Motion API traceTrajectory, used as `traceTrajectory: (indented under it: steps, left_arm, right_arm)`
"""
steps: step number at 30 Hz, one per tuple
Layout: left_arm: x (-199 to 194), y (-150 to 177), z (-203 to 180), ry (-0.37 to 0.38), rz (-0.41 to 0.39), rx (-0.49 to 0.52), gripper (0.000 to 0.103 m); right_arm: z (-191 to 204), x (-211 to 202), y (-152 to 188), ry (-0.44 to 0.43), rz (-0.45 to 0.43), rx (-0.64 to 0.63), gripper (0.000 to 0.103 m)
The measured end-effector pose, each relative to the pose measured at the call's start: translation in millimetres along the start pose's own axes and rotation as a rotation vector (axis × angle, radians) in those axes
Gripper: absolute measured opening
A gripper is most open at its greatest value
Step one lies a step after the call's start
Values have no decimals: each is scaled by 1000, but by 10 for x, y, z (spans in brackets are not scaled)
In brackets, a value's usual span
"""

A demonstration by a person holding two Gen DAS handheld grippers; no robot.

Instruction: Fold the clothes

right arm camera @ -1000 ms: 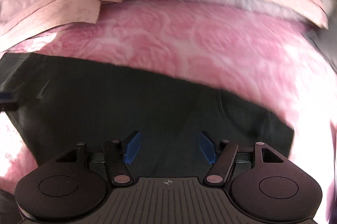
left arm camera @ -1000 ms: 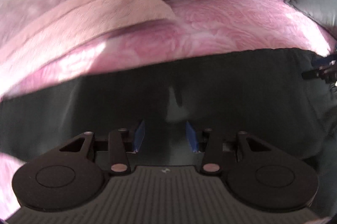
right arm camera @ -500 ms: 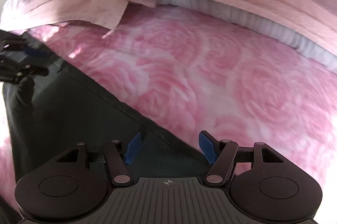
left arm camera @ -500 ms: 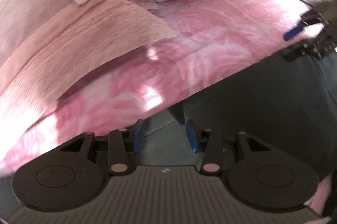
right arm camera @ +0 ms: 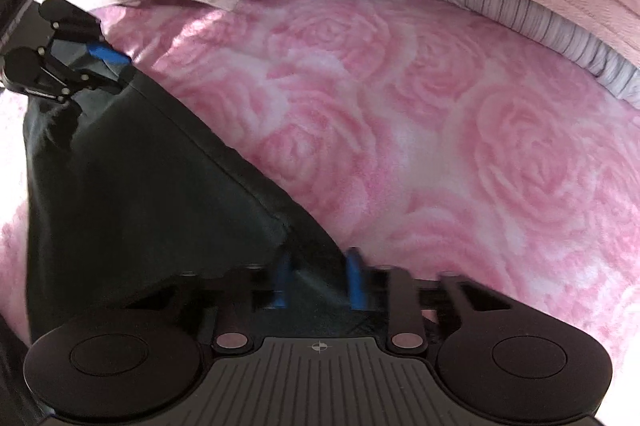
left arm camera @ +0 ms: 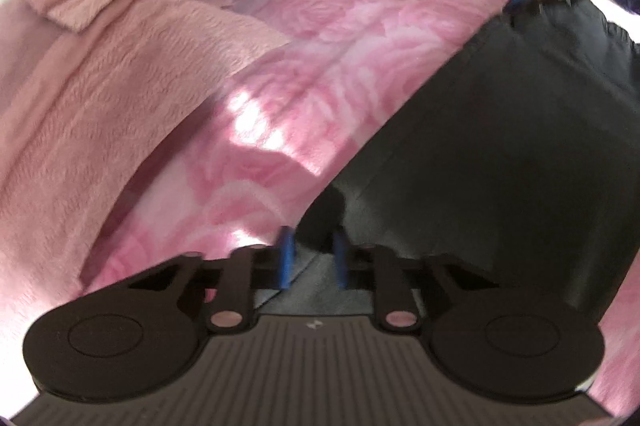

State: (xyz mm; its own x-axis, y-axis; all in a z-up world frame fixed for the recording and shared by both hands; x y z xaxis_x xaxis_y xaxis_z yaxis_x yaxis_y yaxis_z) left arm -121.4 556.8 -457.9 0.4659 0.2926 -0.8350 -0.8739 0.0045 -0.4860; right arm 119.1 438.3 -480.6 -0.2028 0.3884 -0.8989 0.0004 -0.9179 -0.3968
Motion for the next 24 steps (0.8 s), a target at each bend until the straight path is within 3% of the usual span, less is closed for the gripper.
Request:
traceTrajectory:
  steps: [7, 13, 16, 20, 23, 24]
  left_arm:
    - [-480, -15, -154, -118, -50, 3, 7]
    - [-1599, 273, -691, -117, -122, -178, 6]
    - [-2010, 543, -1120, -68, -105, -326, 5]
    - [-2220, 1015, -1769, 27, 3, -551, 8]
    - [-2230, 1276, -2152, 88, 91, -699, 13]
    - [-2242, 1316, -2237, 94, 102, -731, 13]
  right_arm:
    - [386, -588, 147, 112, -169, -86, 9]
    - [1017, -1295, 694, 181, -277, -157, 8]
    - [1385, -1598, 1184, 175, -241, -155, 8]
    - [1787, -1748, 1912, 156, -122, -82, 11]
    - [1892, -1606, 2368, 173, 37, 9, 20]
    - [1917, -1556, 2507, 188, 87, 39, 33]
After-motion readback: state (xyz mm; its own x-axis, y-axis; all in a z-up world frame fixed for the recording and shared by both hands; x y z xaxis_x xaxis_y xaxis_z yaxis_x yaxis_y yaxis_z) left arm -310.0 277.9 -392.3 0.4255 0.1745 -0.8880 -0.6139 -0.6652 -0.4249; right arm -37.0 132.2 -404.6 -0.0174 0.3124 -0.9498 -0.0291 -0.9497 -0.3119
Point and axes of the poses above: each gripper's, at about its wrist camera, not at the fingertips, and x roughly the way its jaws point, z to its left, y to its underside, the point moved 8 cm from there along x, roughly the way its jaws point, and after that the axes turned 11 degrees about x, right-handed, at the moved point
